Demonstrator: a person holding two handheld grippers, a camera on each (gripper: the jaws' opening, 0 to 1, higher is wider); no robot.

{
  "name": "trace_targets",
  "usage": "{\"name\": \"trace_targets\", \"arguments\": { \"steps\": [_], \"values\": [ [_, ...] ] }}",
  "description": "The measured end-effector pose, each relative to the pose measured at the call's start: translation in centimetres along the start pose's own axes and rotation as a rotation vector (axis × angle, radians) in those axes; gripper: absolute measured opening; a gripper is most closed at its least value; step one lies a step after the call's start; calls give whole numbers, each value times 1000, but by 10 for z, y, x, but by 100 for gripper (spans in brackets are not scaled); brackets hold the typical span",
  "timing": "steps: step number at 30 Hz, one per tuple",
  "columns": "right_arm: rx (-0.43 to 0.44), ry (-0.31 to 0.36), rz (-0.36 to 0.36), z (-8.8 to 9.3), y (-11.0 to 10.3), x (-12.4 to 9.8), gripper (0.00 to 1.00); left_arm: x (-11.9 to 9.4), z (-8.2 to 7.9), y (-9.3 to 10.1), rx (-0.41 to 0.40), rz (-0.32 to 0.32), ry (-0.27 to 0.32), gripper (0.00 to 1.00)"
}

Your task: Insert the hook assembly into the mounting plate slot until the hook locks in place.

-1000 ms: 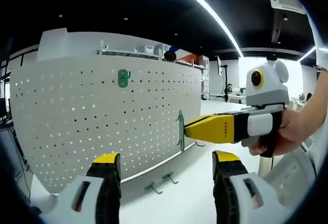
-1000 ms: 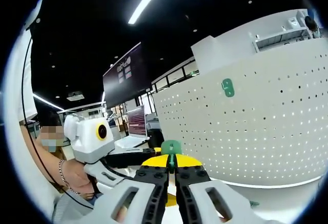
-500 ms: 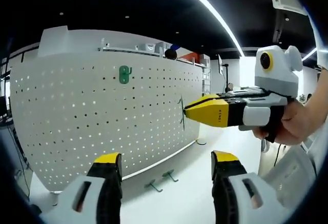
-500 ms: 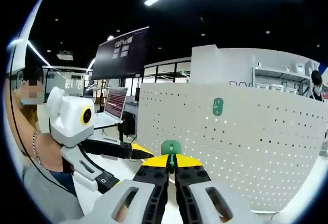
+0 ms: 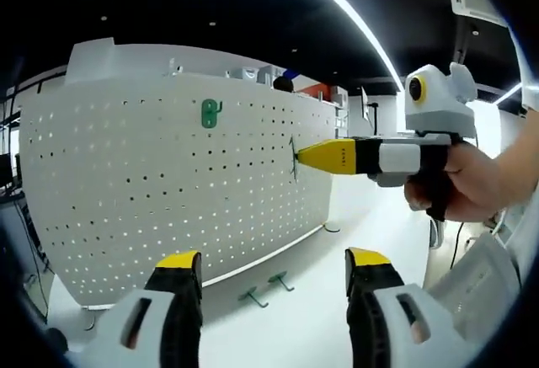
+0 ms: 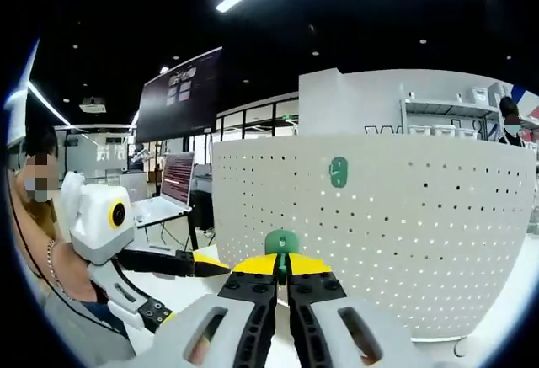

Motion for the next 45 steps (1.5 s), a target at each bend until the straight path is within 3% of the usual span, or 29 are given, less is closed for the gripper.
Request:
{"name": "trace_targets", "arguments": {
  "steps": [17,45],
  "values": [
    [54,28,78,-18,31,21,0,-5,22,-3,-32,-12,-34,70],
    [49,86,201,-58,97,55,0,-13,53,-4,-47,-4,-110,68]
  ]
}}
Point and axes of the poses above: the point that each gripper's makers call its tool centre point, and the gripper's own axes: x roughly forward along the fingers, y roughly to its right, z roughly out of its underside, the point moved 5 cm from there along -x, roughly backward along the fingers, and after that the axes turned 2 degrees about x, right-handed, at the moved point
